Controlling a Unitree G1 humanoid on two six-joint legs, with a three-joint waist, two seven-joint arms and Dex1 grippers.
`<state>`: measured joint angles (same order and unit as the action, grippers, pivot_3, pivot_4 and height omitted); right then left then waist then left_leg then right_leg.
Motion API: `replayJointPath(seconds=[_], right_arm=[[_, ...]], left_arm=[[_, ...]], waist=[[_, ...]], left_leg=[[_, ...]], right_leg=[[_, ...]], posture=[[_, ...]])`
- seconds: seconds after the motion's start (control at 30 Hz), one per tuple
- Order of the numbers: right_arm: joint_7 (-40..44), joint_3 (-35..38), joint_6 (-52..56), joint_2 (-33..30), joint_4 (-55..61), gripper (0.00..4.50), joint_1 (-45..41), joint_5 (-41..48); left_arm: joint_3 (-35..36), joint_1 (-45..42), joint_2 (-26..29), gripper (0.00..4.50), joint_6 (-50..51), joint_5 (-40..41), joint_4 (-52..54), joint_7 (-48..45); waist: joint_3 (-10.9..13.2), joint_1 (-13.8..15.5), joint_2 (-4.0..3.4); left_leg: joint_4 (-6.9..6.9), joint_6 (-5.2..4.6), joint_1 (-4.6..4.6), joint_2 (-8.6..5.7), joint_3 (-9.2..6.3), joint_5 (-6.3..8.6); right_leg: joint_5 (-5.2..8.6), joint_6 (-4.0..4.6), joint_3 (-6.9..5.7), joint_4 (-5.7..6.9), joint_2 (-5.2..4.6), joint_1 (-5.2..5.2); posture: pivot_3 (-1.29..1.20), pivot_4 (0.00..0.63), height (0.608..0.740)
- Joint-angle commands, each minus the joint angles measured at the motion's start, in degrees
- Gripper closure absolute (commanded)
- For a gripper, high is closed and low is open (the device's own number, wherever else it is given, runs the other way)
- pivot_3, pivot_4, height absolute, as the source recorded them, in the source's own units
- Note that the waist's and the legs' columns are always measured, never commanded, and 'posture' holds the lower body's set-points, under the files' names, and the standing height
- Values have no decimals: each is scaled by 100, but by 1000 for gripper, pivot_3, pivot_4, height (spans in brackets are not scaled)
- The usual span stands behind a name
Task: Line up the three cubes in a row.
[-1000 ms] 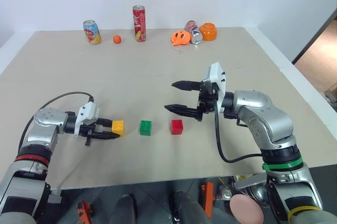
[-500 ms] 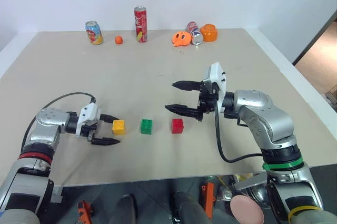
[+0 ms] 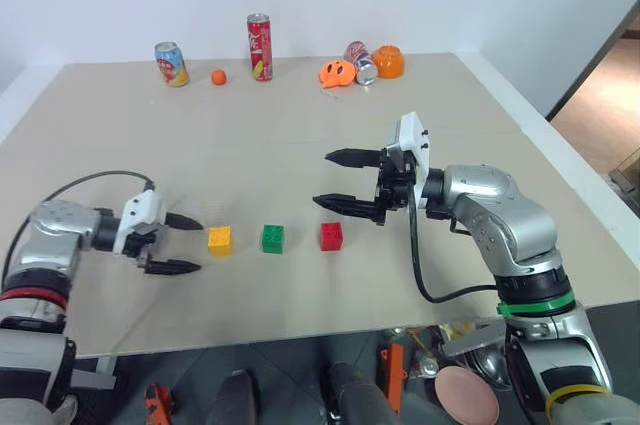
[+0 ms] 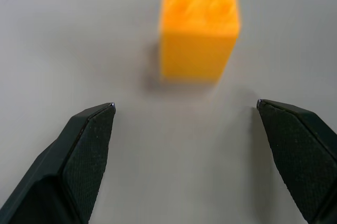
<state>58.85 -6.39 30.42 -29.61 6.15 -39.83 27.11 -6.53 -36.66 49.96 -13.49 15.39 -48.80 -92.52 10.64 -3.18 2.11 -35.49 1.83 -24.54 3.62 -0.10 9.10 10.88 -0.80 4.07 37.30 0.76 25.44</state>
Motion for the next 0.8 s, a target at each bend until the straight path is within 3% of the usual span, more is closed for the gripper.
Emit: replayJointPath(seconds=[0.03,0.17,0.33,0.5,0.67,0.8], right_arm=[[181,44,-234,-7,-186,232,-261,-42],[268,27,-410,3,-469,232,-384,-154],[-572,306,-781,119,-1003,232,-216,-646],[-2312,636,-988,436,-1449,232,543,-1390],[-3243,1166,-879,578,-1134,232,1171,-1467],[-3591,1406,-677,642,-387,232,1663,-1394]], left_arm=[[112,310,688,21,554,374,526,2],[522,604,993,21,844,427,659,121],[1730,1194,577,21,1595,902,1417,1892],[2488,2345,-662,21,2665,711,3570,4872],[2695,2743,-1811,21,3614,948,5092,6525],[2620,2675,-2616,21,3940,887,5653,7522]], waist=[[0,-7,0],[0,10,0],[0,63,1],[-4,68,7],[-1,63,11],[-1,59,11]], left_leg=[[1,4,-5,2,5,3],[12,1,-19,2,9,34],[7,1,-69,-1,7,39],[6,9,-51,-8,7,44],[-7,19,-53,-8,7,37],[-13,16,-10,-11,10,32]], right_leg=[[2,-4,1,0,-1,4],[33,-13,1,2,-3,21],[50,-41,1,51,-3,82],[66,-45,4,75,-13,71],[44,-51,9,84,-8,78],[36,-52,14,82,-8,29]], posture=[[0,150,740],[0,150,740],[0,150,740],[0,150,740],[0,150,740],[0,150,740]])
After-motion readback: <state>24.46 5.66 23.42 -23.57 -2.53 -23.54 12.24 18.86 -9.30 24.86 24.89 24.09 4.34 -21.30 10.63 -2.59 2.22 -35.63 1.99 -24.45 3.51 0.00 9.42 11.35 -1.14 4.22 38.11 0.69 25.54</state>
